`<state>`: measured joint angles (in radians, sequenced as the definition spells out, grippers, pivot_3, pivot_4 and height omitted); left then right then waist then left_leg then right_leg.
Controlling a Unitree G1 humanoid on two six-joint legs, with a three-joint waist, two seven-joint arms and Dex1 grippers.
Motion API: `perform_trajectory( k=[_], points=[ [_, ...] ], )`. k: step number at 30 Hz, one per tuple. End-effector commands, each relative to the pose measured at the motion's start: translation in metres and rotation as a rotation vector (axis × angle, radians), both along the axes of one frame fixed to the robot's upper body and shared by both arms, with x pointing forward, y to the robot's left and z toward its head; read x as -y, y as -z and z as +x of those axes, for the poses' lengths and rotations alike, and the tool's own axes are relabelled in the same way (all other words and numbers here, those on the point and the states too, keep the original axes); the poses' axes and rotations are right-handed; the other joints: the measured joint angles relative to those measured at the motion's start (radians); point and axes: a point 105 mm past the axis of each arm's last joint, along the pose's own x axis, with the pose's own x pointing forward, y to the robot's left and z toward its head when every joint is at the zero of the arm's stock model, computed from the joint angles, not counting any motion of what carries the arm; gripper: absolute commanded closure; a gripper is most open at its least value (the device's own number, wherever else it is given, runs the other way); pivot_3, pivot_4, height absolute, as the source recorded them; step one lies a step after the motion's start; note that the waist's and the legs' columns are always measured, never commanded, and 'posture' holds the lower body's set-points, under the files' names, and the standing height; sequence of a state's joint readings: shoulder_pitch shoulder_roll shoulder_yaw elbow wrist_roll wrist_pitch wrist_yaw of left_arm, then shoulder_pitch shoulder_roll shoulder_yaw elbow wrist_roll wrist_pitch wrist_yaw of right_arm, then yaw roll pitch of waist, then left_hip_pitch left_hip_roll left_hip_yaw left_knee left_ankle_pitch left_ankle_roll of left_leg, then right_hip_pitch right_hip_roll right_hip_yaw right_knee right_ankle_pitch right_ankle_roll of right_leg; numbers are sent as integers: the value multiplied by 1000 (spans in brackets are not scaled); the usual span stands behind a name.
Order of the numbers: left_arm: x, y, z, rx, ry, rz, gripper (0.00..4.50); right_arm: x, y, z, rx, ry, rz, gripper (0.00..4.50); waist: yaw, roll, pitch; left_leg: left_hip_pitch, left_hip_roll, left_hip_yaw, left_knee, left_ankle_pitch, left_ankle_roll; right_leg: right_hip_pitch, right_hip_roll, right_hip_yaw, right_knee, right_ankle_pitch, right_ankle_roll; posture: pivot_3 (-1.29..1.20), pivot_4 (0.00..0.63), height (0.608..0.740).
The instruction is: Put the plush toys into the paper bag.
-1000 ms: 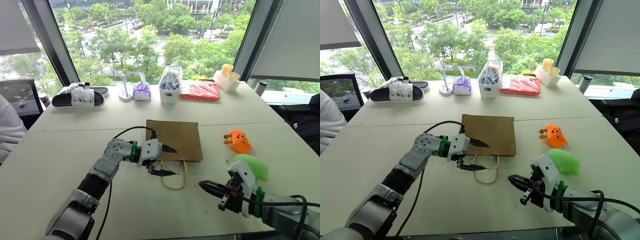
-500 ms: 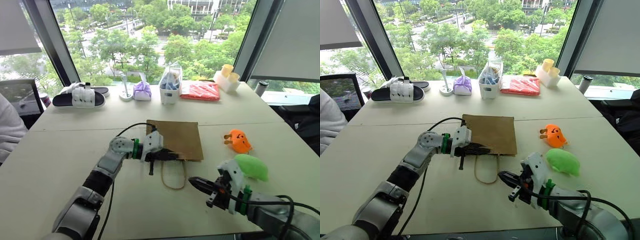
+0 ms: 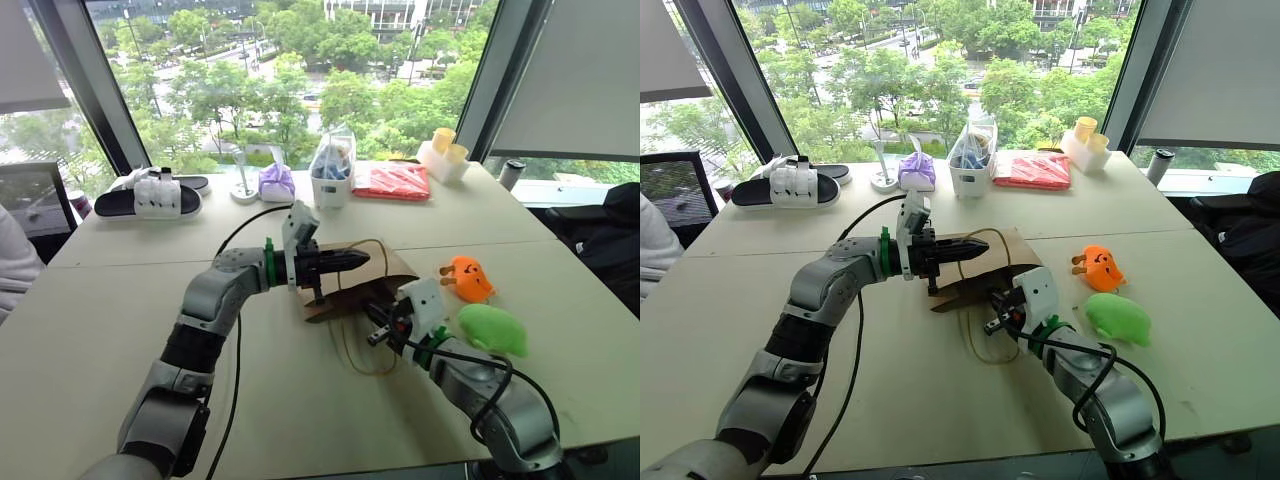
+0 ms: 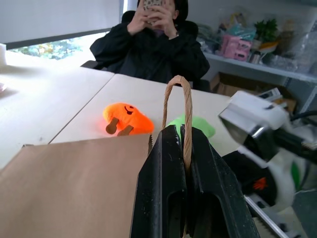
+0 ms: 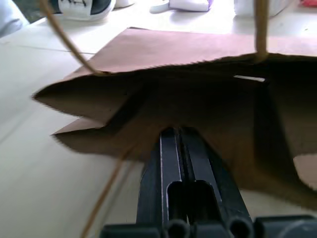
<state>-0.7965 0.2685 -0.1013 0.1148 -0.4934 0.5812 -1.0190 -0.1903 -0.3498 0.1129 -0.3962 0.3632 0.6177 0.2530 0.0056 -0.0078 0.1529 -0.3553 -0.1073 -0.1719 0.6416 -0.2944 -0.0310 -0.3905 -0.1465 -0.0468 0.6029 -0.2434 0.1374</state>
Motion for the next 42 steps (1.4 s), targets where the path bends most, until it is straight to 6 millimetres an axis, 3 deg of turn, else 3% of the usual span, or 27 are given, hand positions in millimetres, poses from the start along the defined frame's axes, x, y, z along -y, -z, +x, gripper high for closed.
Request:
perform_trajectory(
  k=[1, 7, 11, 16, 19, 28, 36, 42],
  points=[
    [2, -8, -4, 24, -7, -36, 4437, -3, -18, 4, 75, -14, 19, 4500, 0, 0, 0, 0, 0, 0, 0, 0, 0, 0, 0, 1, 0, 0, 0, 0, 150, 740],
    [8, -15, -11, -22, 21, -93, 4437, -2, -7, 27, 57, 31, -17, 4500, -1, 0, 0, 0, 1, 0, 2, 0, 0, 0, 11, 18, -1, 0, 0, 0, 150, 740],
    [10, -24, -13, -61, 14, -141, 4437, -13, 2, 42, 21, 9, -66, 4500, -6, 0, 0, 0, 2, 0, 2, 1, -1, -1, 12, 20, 0, 0, -1, 0, 150, 740],
    [5, -51, -5, -84, -17, -234, 4437, -21, 14, 46, -21, -18, -93, 4500, -17, 0, 0, -1, 2, -1, 1, 1, -2, -2, 13, 20, 1, 0, -1, 0, 150, 740],
    [-1, -62, -1, -2, -18, -182, 4437, -25, 22, 42, -49, -38, -91, 4500, -18, 0, 0, -1, 2, -1, 1, 1, -2, -3, 13, 21, 1, 0, -1, 0, 150, 740],
    [10, -53, -14, 252, 150, 96, 4437, -47, 32, 46, -114, -54, 21, 4500, -19, 1, 0, -1, 2, 0, 0, 2, -3, -3, 13, 22, 1, 1, -1, 0, 150, 740],
    [23, -59, -20, 338, 207, 109, 4437, -66, 40, 56, -198, -35, 99, 4500, -23, 1, 0, -1, 2, 0, -1, 2, -4, -5, 13, 24, 3, 1, -1, 0, 150, 740],
    [22, -67, -30, 418, 279, 107, 4437, -78, 52, 50, -283, -33, 149, 4500, -26, 1, -1, 0, 2, 1, -3, 3, -6, -9, 13, 28, 8, 1, -1, 0, 150, 740]
  ],
)
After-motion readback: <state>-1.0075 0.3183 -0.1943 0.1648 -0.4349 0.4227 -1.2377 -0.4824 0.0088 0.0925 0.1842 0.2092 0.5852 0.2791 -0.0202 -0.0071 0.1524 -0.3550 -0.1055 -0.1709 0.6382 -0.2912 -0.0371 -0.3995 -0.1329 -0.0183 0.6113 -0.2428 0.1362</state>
